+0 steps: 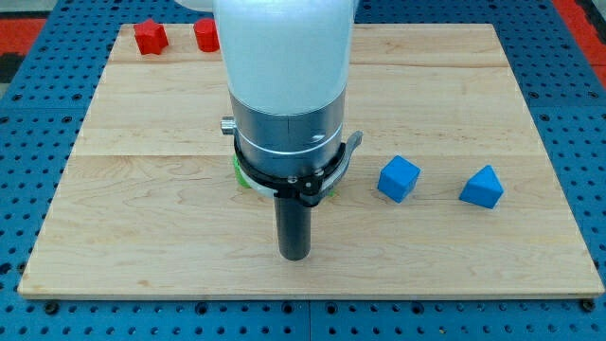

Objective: Move the blue triangle bottom diagonally to the blue cube

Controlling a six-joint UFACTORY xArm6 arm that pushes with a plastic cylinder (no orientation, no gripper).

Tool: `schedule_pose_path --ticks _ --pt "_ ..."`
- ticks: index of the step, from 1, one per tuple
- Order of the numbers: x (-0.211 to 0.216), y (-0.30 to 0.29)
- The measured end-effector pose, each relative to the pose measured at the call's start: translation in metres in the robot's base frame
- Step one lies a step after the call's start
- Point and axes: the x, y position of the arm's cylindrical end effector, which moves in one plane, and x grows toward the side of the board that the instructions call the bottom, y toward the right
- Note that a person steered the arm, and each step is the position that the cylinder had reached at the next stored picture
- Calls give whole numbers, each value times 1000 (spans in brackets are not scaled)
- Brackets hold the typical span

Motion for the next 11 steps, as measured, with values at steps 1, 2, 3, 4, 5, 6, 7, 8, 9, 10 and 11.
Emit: schedule_pose_path --ticks 1,2,3,4,5,6,7,8,9,10,11 --pt "33 64" --pt "35 102" --pt "35 103" --pt "35 103" --pt "37 145" --pt "24 193" --pt "-5 233" --pt "-28 272" --pt "-59 273" --pt "-85 209" --pt "-103 122"
